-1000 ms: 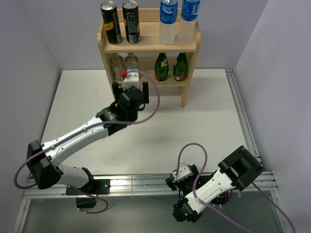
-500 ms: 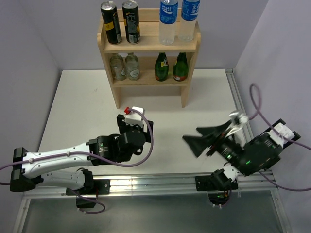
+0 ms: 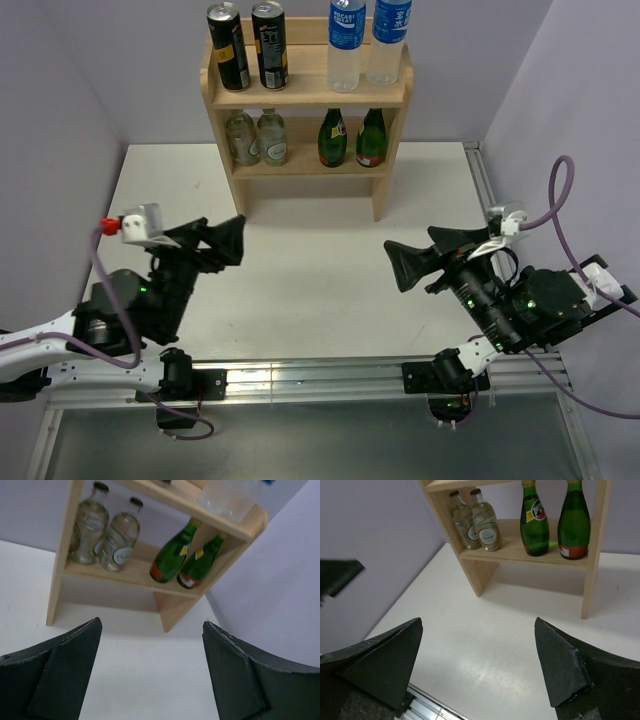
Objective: Place and organize the beverage onto the shelf
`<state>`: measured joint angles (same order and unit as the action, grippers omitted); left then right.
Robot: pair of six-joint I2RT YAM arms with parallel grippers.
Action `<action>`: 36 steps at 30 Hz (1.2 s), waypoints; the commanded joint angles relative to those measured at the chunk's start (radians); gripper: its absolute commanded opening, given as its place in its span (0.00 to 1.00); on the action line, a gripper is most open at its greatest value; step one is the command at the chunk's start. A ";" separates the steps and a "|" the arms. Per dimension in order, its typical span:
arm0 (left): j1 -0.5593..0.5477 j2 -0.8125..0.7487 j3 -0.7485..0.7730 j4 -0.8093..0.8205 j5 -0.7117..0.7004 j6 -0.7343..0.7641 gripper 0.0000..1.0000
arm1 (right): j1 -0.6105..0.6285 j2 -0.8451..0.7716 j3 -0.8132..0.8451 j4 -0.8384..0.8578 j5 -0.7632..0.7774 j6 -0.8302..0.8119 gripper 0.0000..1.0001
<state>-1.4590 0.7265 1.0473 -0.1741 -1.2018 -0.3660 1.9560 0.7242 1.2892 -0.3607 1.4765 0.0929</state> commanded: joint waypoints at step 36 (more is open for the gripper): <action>-0.006 0.025 0.066 0.091 -0.090 0.248 0.91 | -0.057 -0.106 0.005 0.146 -0.048 -0.340 1.00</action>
<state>-1.4593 0.7544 1.1179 -0.0937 -1.2808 -0.1322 1.9289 0.6270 1.2495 -0.2726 1.4315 -0.1524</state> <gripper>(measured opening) 0.905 0.998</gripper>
